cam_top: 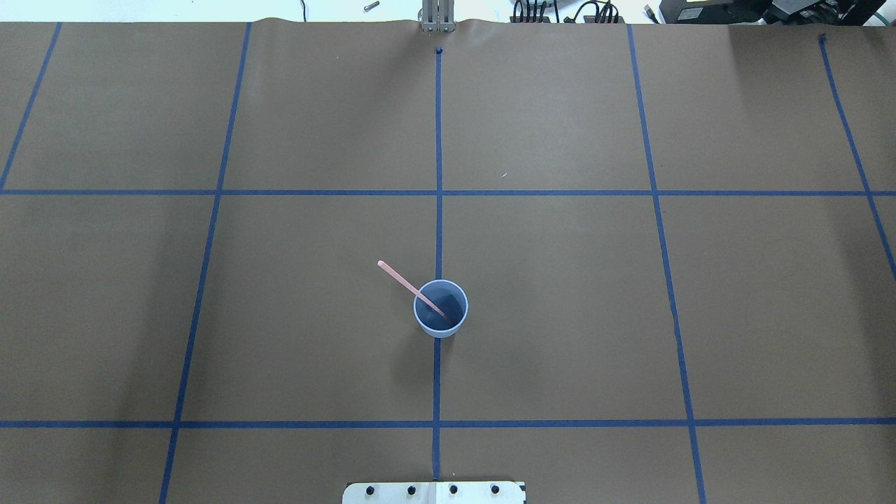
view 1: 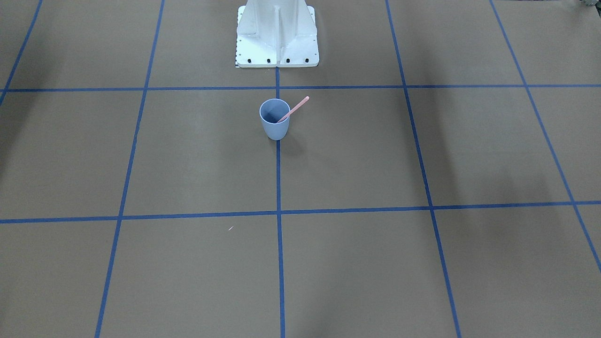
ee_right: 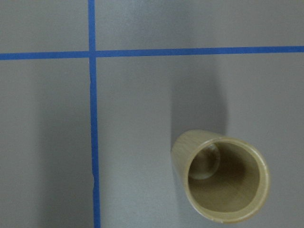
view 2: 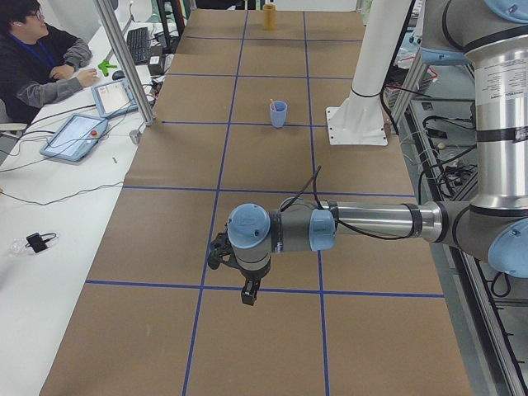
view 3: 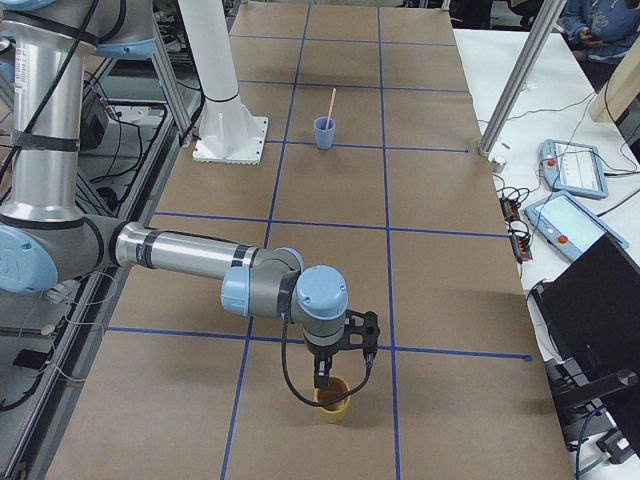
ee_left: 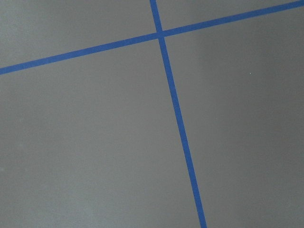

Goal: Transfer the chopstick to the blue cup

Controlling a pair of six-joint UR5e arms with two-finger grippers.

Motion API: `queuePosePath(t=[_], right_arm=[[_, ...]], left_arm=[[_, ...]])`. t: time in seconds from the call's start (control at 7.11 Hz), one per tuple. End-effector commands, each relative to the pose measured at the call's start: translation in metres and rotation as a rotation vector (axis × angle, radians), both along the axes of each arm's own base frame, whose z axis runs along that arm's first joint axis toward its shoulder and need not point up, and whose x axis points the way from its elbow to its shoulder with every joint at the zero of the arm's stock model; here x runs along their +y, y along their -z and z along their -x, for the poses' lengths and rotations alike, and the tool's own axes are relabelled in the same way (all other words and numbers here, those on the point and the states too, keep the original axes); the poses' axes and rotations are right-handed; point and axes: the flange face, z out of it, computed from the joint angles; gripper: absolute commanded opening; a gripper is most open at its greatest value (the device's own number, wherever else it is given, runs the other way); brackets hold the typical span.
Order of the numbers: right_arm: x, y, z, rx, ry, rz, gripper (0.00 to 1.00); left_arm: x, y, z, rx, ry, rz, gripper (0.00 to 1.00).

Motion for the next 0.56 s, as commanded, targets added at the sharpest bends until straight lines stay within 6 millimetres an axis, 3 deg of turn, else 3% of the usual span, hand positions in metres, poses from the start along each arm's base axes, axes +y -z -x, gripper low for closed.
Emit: queuePosePath(t=[0.0,0.28,0.42], right_arm=[[-0.0103,0.0084,0.0251,0.006,-0.010,0.018,1.00],[-0.0066,0.0059,0.0247,0.005,-0.008,0.016,1.00],[-0.0070,0.0068,0.0253,0.005,-0.007,0.013,1.00]], left_arm=[[-0.0007,0.0071,0.0001,-0.001,-0.001,-0.014,0.99],[-0.0011,0.0036,-0.0007,0.002,-0.004,-0.011,0.99],[-0.0019,0.0111,-0.0001,0.001,-0.005,-0.028,0.99]])
